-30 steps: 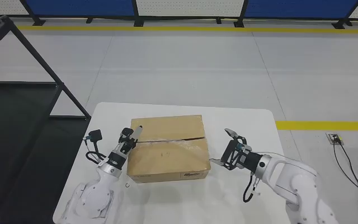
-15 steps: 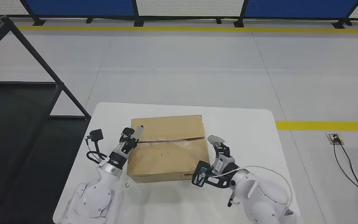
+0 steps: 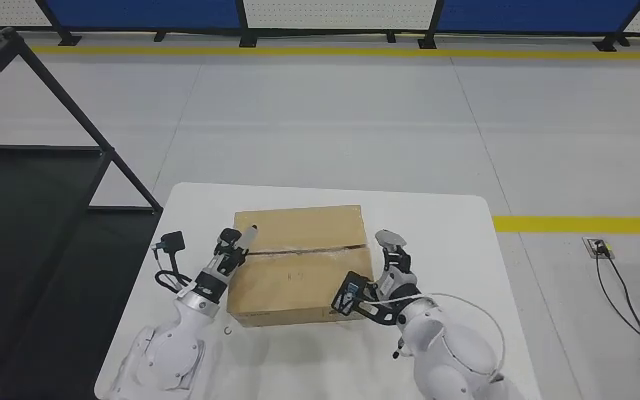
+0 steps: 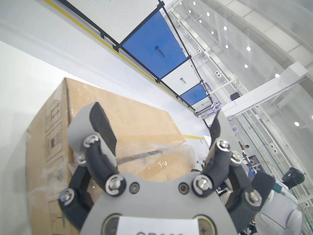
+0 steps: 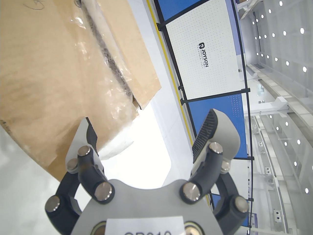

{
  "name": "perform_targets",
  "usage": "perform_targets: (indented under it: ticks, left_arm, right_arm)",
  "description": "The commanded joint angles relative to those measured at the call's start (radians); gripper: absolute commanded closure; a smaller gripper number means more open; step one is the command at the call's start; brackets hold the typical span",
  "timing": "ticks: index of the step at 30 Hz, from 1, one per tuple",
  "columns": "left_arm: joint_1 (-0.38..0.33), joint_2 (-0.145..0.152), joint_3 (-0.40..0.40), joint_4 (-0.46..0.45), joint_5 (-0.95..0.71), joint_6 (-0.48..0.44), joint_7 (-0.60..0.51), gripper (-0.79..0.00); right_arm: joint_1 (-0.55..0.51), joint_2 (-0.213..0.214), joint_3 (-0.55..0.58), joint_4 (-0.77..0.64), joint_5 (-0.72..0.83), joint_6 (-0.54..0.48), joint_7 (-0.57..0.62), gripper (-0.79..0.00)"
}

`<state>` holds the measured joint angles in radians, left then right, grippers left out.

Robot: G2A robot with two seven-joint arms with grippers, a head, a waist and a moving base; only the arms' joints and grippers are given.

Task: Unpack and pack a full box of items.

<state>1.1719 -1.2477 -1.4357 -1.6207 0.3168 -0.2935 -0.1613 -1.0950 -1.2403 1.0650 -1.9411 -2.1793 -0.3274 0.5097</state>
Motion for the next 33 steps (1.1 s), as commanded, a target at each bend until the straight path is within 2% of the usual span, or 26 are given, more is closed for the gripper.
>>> perform_targets:
  ticks: [1, 13, 19, 24, 25, 26, 27, 29, 32, 33]
  left_arm:
    - [0.003, 0.000, -0.001, -0.003, 0.000, -0.002, 0.000, -0.785]
    - [0.018, 0.001, -0.008, -0.010, -0.001, -0.012, -0.002, -0.785]
    - [0.024, 0.002, -0.015, -0.013, -0.007, -0.017, -0.002, -0.785]
    - [0.030, 0.003, -0.022, -0.015, -0.007, -0.020, -0.001, -0.785]
    - [0.032, 0.003, -0.023, -0.016, -0.008, -0.021, -0.001, -0.785]
    - [0.033, 0.003, -0.025, -0.016, -0.008, -0.020, 0.000, -0.785]
    - [0.034, 0.004, -0.026, -0.016, -0.007, -0.021, 0.002, -0.785]
    - [0.035, 0.004, -0.026, -0.017, -0.007, -0.021, 0.001, -0.785]
    - [0.035, 0.004, -0.025, -0.016, -0.008, -0.020, 0.000, -0.785]
    - [0.034, 0.003, -0.024, -0.016, -0.007, -0.020, 0.000, -0.785]
  right_arm:
    - [0.003, -0.005, -0.003, 0.003, -0.004, 0.041, 0.025, -0.785]
    - [-0.030, -0.025, 0.022, 0.014, 0.001, 0.254, -0.019, -0.785]
    - [-0.003, -0.031, 0.044, 0.049, 0.047, 0.196, -0.025, -0.785]
    - [0.036, -0.033, 0.061, 0.087, 0.106, 0.096, -0.065, -0.785]
    - [0.038, -0.032, 0.069, 0.091, 0.117, 0.077, -0.084, -0.748]
    - [0.039, -0.031, 0.075, 0.092, 0.128, 0.047, -0.109, -0.517]
    - [0.038, -0.028, 0.086, 0.090, 0.135, 0.025, -0.133, -0.379]
    - [0.029, -0.024, 0.104, 0.085, 0.150, -0.013, -0.177, -0.243]
    - [0.014, -0.016, 0.137, 0.070, 0.167, -0.074, -0.242, 0.000]
    - [0.011, -0.013, 0.149, 0.065, 0.172, -0.097, -0.263, 0.000]
